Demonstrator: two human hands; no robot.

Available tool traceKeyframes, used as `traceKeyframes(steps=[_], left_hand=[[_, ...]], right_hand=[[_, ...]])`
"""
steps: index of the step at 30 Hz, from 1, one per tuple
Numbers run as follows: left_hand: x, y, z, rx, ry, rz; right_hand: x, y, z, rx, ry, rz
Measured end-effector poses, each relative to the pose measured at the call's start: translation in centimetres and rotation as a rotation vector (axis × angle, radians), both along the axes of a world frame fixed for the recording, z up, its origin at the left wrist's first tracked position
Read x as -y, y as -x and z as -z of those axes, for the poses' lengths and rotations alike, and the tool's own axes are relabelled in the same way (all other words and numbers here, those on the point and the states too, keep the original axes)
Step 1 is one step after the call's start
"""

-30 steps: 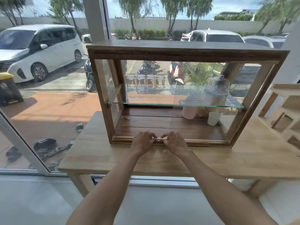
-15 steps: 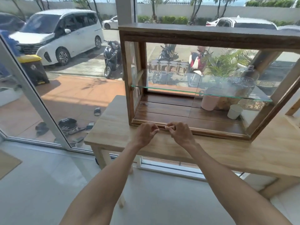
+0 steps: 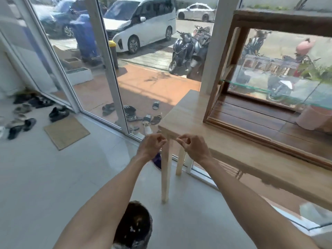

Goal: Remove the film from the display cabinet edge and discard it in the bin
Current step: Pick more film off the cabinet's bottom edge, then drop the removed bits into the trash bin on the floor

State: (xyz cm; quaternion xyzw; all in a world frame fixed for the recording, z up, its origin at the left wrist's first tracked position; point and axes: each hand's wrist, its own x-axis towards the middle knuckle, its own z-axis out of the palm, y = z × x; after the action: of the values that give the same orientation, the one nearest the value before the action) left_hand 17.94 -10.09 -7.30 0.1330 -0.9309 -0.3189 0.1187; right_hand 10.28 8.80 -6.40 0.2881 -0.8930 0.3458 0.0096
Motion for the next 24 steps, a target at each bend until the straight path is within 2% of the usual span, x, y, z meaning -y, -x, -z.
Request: traceKeyframes(steps=[7, 13, 24], left_hand=[[7.2, -12.0, 4.9, 0.107, -0.084, -0.247], [9.1, -20.0, 10.6, 0.21, -0.186, -0.402], [8.6, -23.7, 17.4, 0.37, -0.306, -0.429]], right_hand=[[8.2, -6.8, 5.6, 0.101, -0.037, -0.213], [11.4, -11.4, 12.1, 0.234, -0.168, -0.306], [12.8, -14.7, 19.2, 0.321, -0.26, -0.362]])
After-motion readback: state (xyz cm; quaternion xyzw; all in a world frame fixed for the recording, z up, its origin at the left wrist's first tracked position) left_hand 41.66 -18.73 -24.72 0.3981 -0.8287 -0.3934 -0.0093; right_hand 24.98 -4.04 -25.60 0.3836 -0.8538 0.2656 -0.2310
